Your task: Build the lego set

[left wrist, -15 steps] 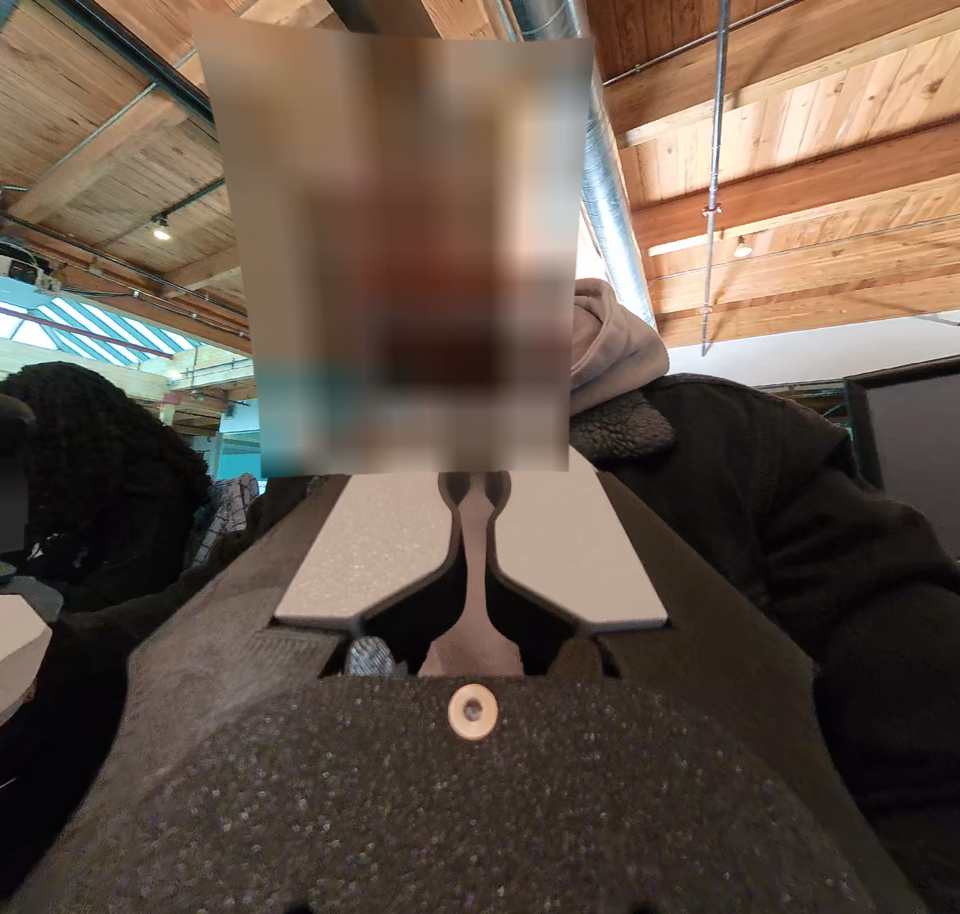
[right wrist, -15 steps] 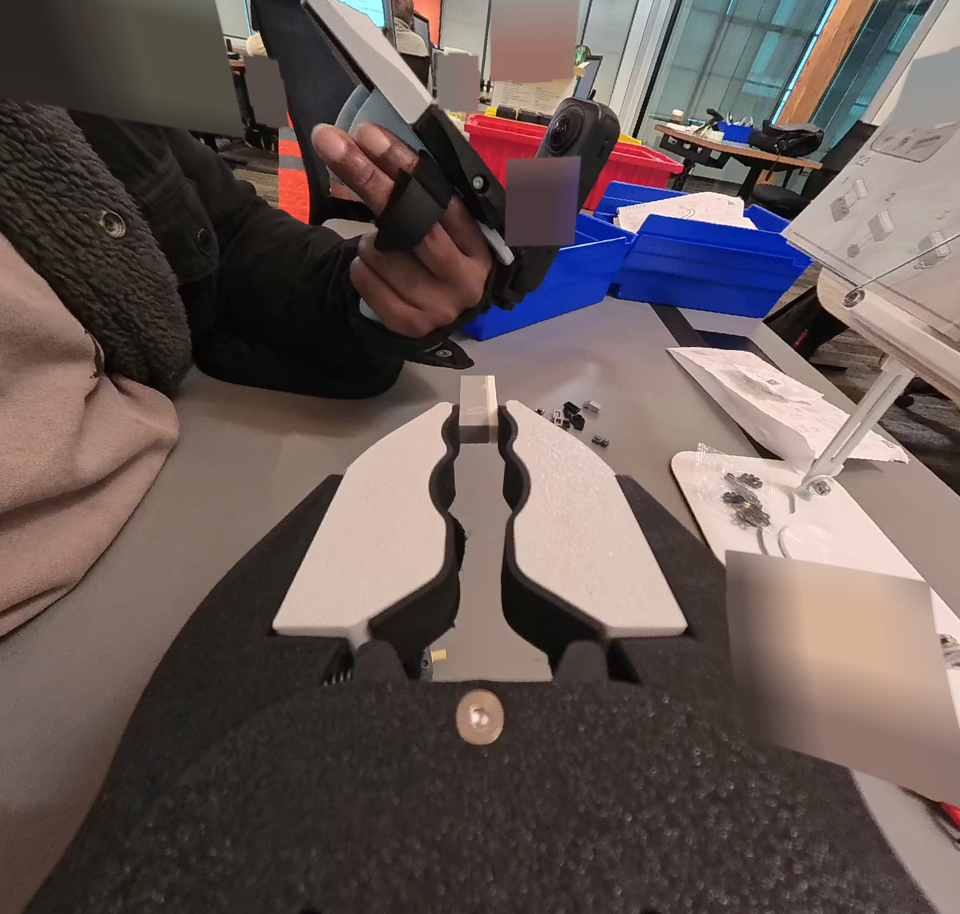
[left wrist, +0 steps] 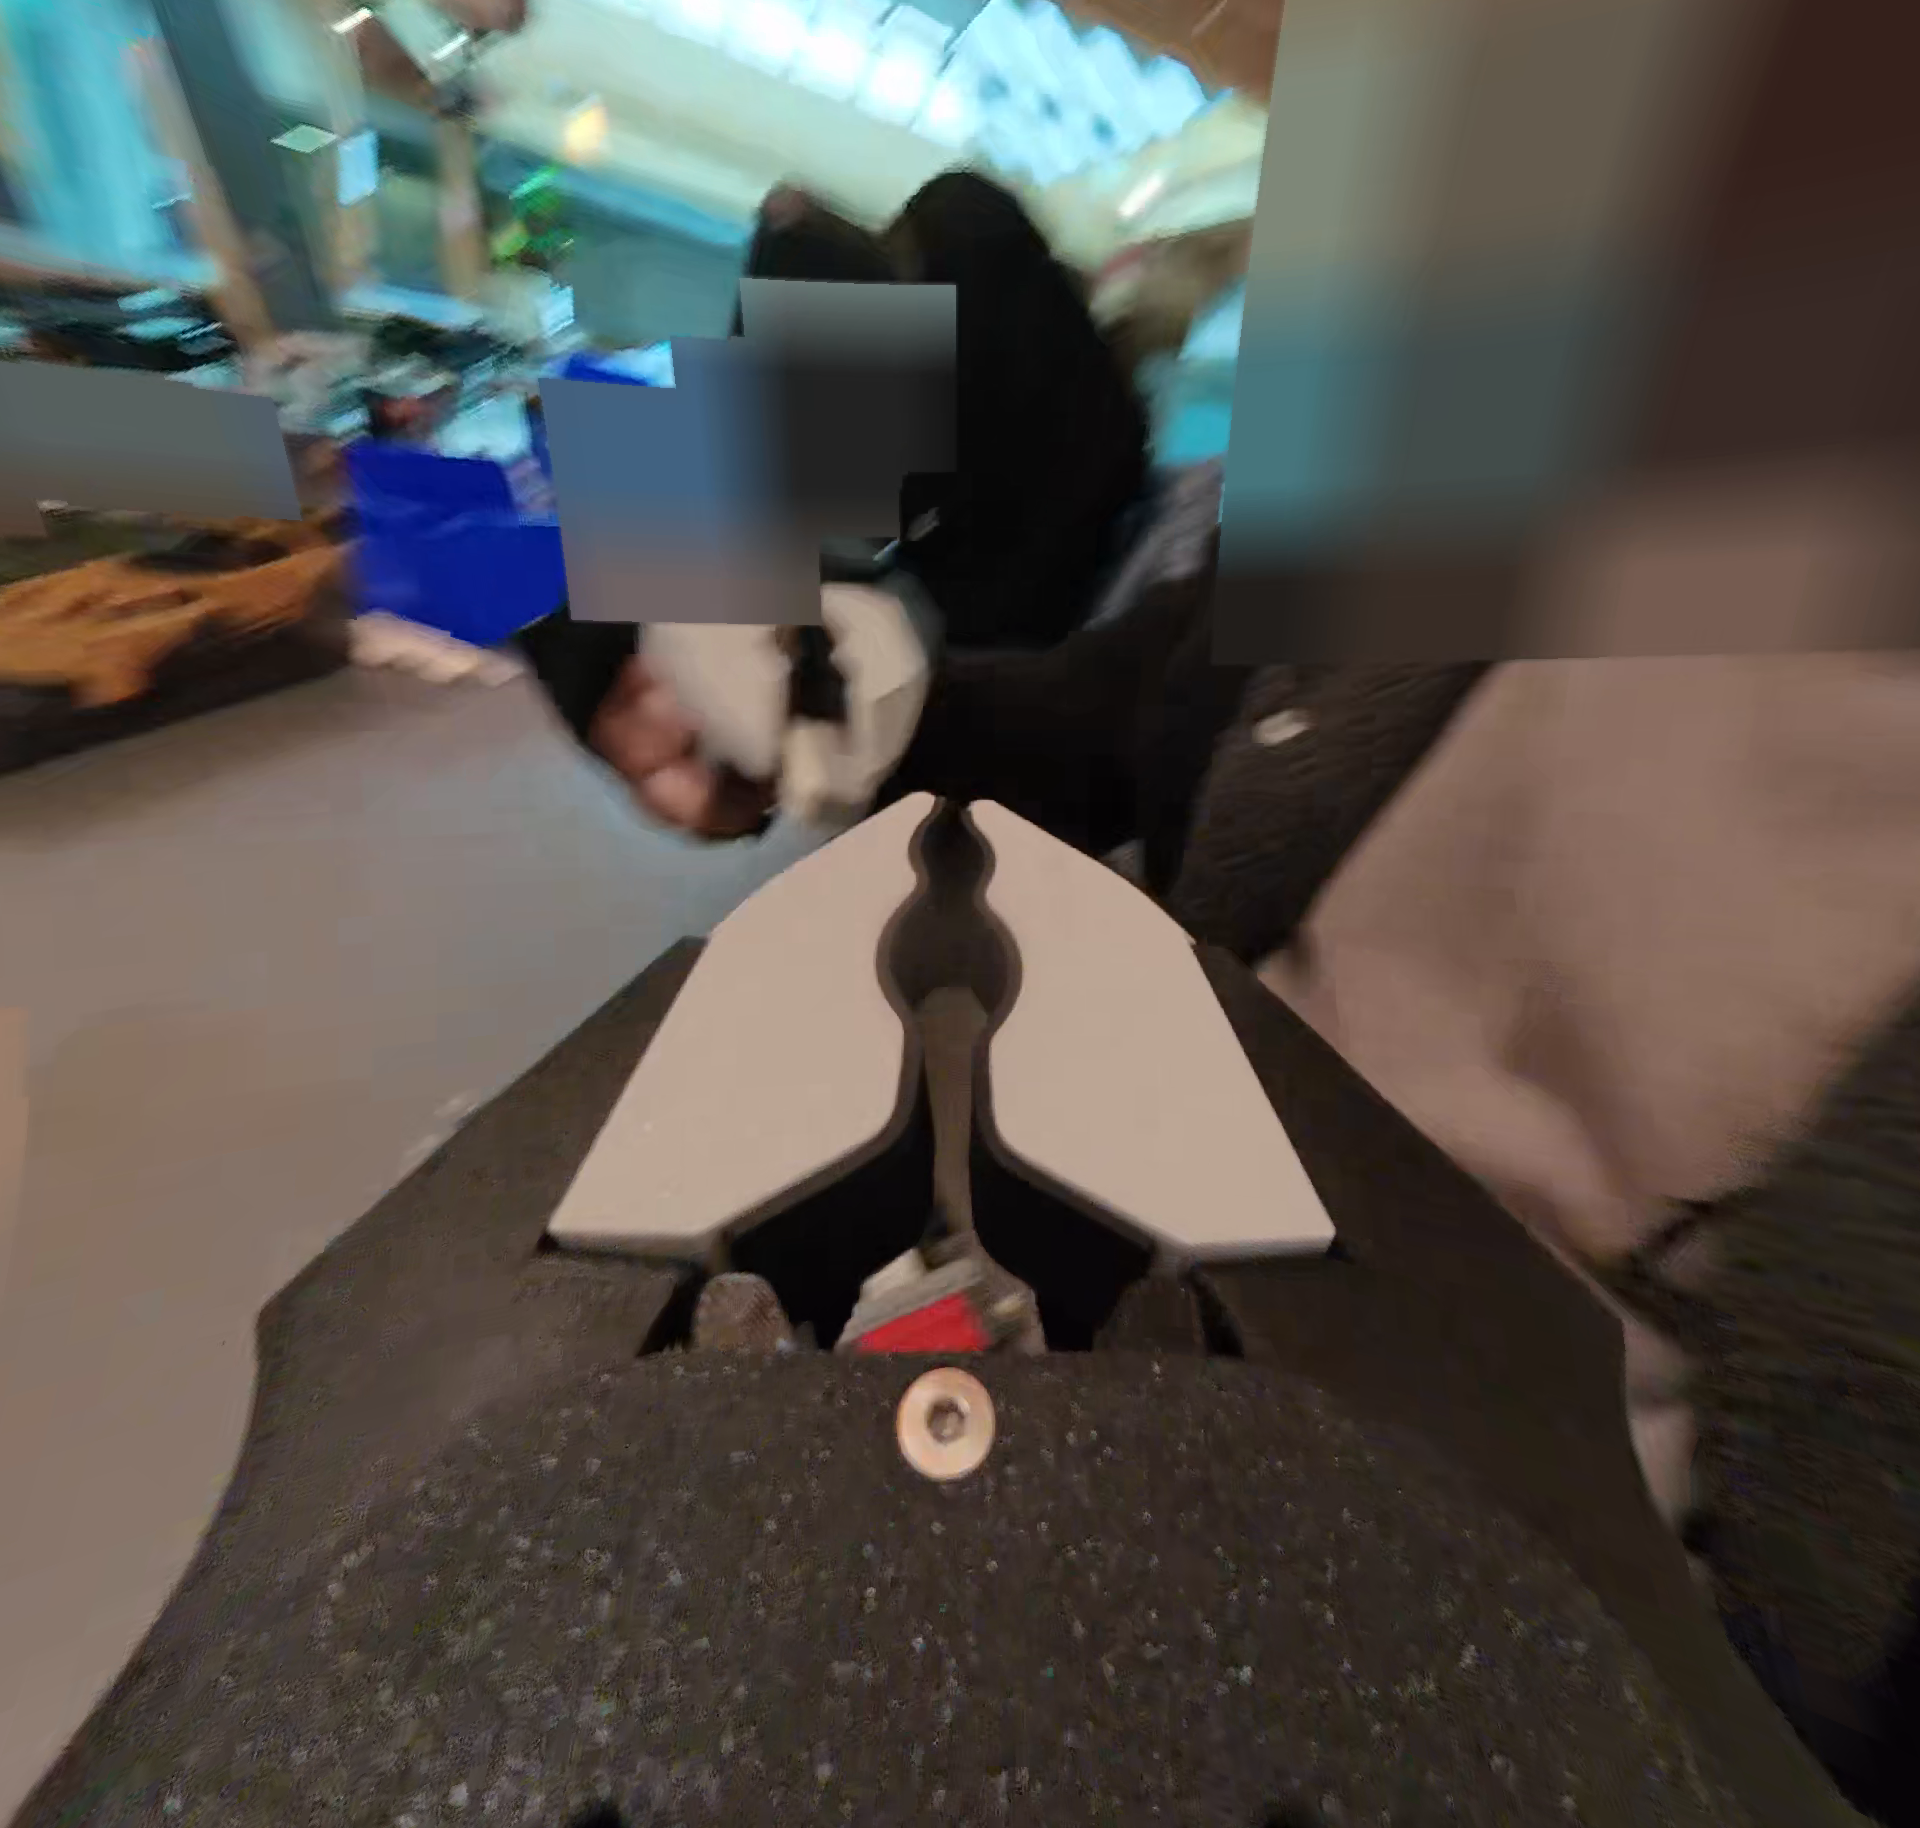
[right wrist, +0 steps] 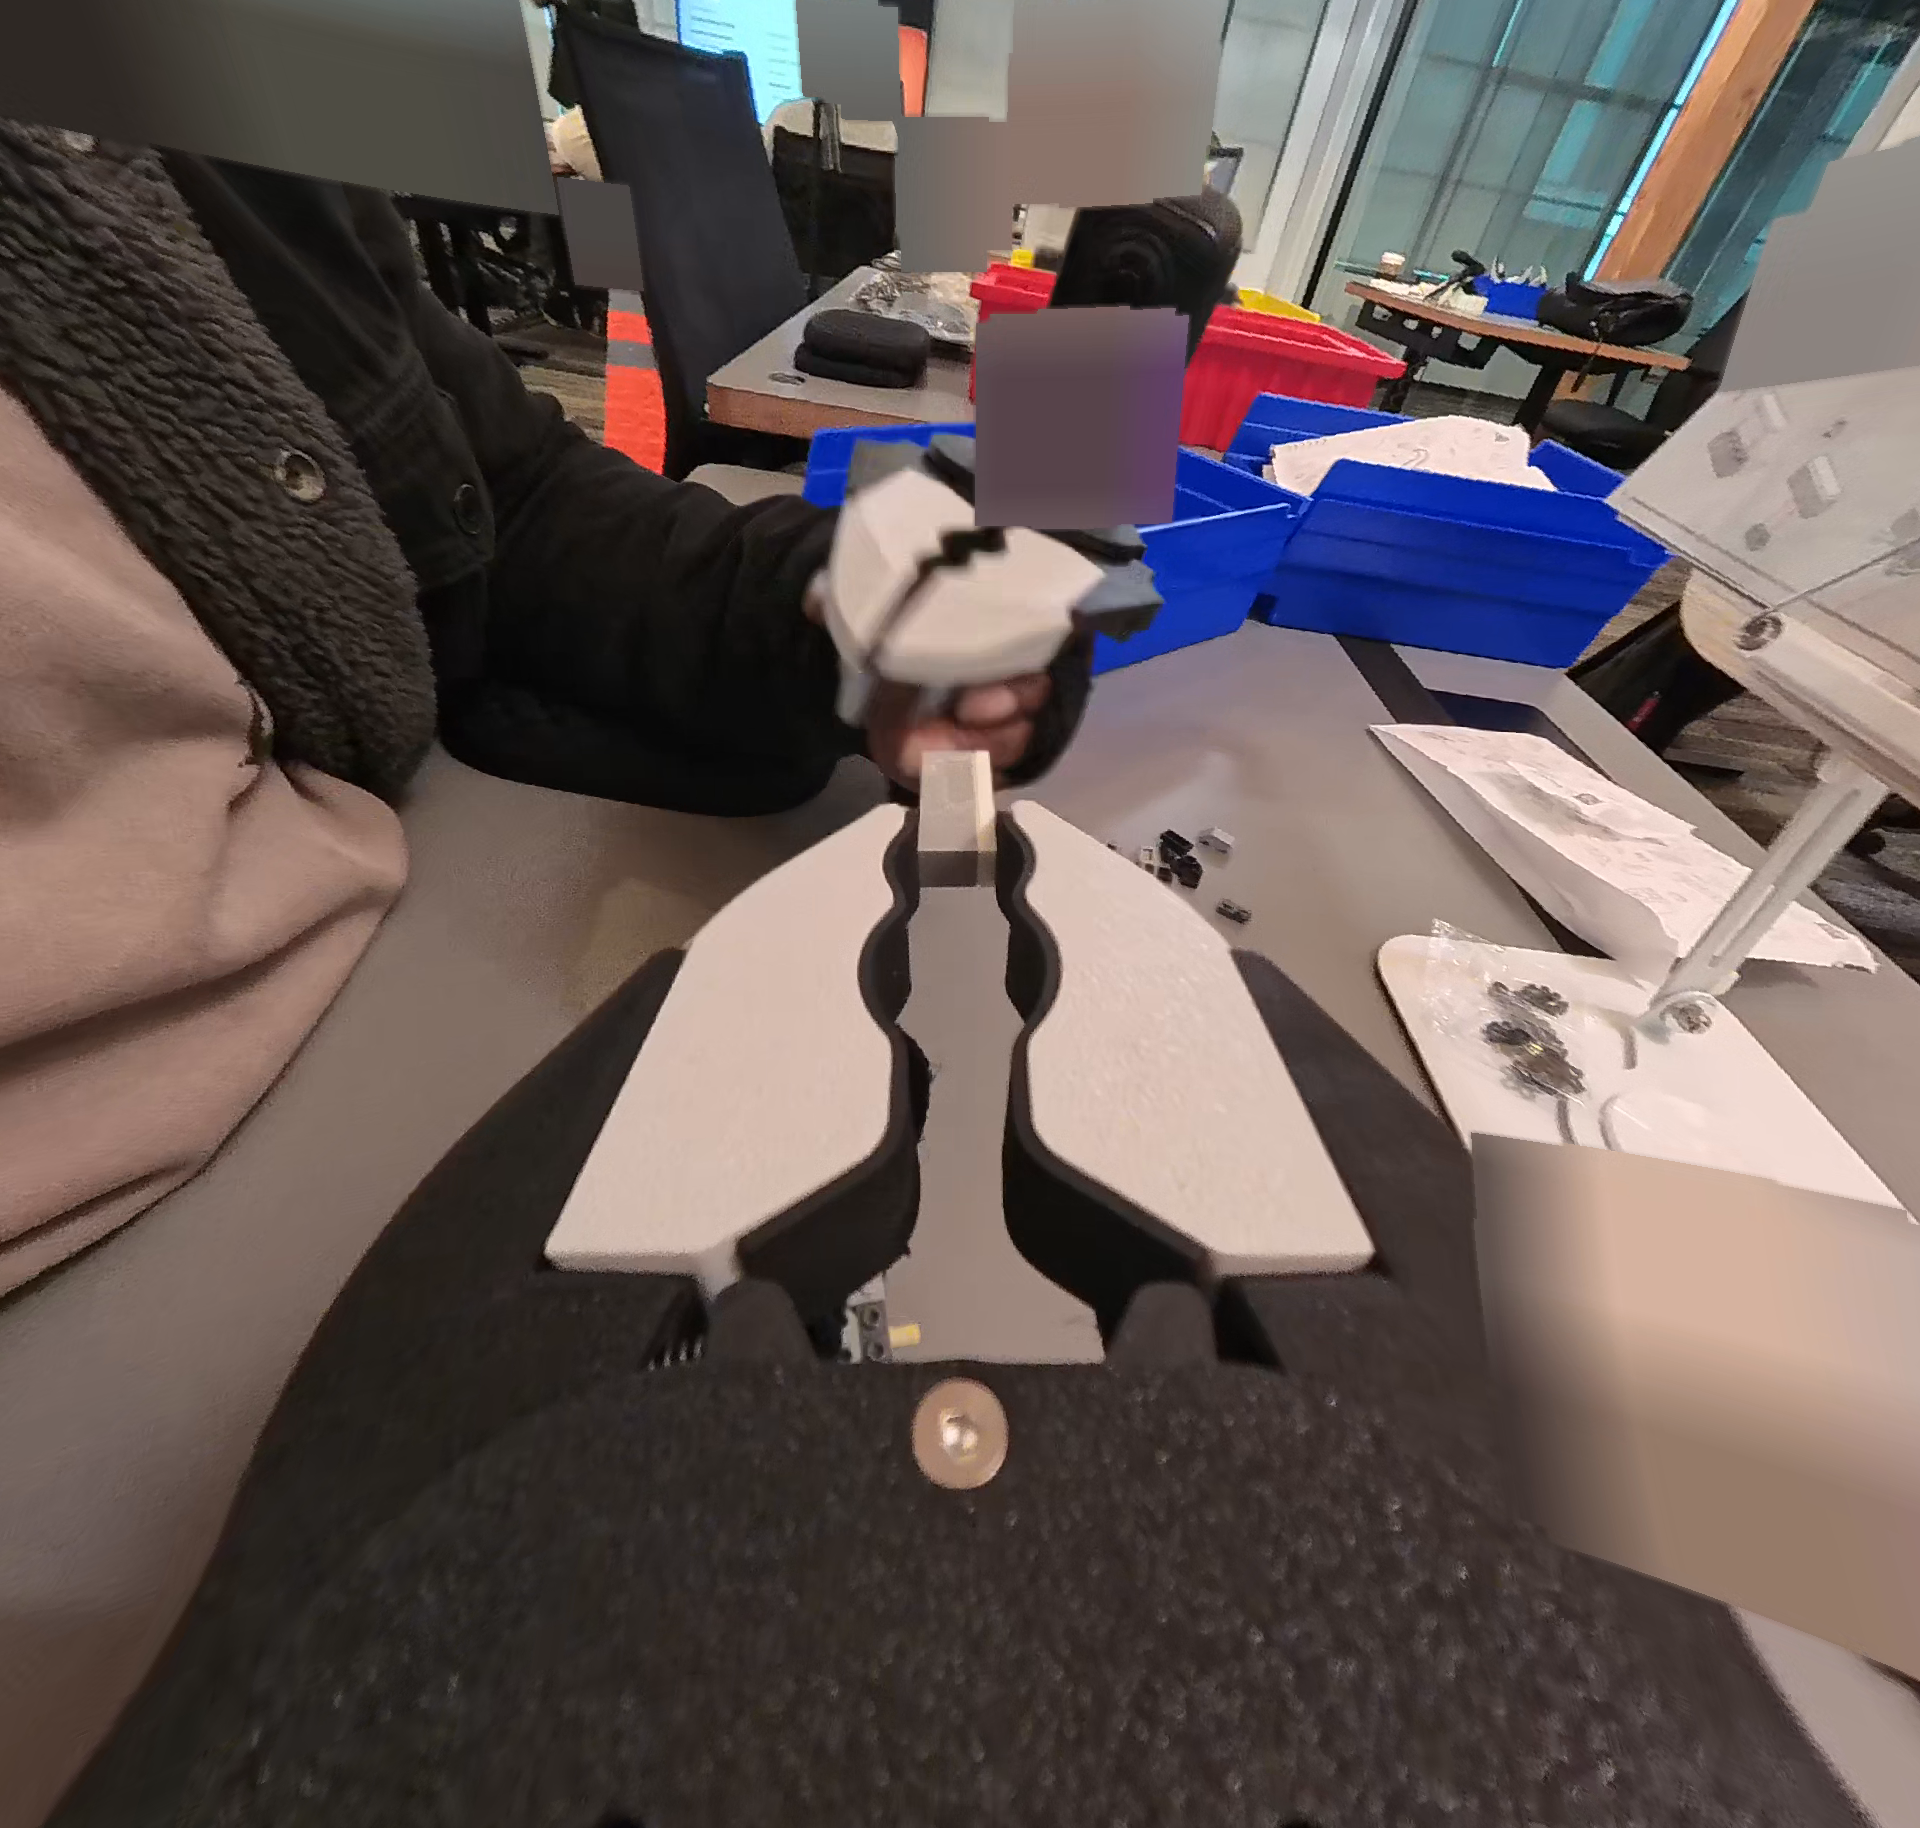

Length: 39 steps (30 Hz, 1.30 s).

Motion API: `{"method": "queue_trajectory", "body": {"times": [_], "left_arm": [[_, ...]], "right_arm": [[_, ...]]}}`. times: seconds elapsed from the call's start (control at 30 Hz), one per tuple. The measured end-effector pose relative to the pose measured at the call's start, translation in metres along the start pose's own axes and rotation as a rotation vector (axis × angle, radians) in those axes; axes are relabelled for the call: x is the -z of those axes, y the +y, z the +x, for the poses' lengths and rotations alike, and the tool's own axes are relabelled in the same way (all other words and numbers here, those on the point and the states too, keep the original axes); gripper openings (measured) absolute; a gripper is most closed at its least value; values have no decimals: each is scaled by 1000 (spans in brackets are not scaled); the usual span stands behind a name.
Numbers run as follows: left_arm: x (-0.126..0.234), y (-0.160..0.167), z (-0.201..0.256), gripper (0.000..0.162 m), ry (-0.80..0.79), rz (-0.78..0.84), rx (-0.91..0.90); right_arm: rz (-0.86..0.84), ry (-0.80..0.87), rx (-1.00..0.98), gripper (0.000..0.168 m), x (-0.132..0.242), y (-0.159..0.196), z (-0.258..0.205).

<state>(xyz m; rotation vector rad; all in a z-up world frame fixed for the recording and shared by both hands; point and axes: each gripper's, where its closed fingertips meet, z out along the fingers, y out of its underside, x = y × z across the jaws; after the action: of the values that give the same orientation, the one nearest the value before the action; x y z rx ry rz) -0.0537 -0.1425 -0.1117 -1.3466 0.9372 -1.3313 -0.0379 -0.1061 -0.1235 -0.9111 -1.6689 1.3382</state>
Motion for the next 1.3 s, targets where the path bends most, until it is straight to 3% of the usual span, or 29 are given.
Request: {"method": "queue_trajectory", "body": {"times": [0.03,0.1,0.23,0.57,1.3], "left_arm": [[-2,9,-11,0,-91,-70,-40],[-6,22,-25,5,-210,-172,-112],[-12,29,-31,16,-277,-231,-179],[-15,22,-33,14,-372,-250,-334],[-15,24,-40,14,-458,-357,-219]], "right_arm": [[1,-9,-3,13,-1,0,-2],[-12,-14,-4,13,-2,2,-3],[-36,-20,-14,13,-5,8,-3],[-17,-34,-63,13,-7,10,-3],[-3,-30,-89,13,-5,14,1]]}}
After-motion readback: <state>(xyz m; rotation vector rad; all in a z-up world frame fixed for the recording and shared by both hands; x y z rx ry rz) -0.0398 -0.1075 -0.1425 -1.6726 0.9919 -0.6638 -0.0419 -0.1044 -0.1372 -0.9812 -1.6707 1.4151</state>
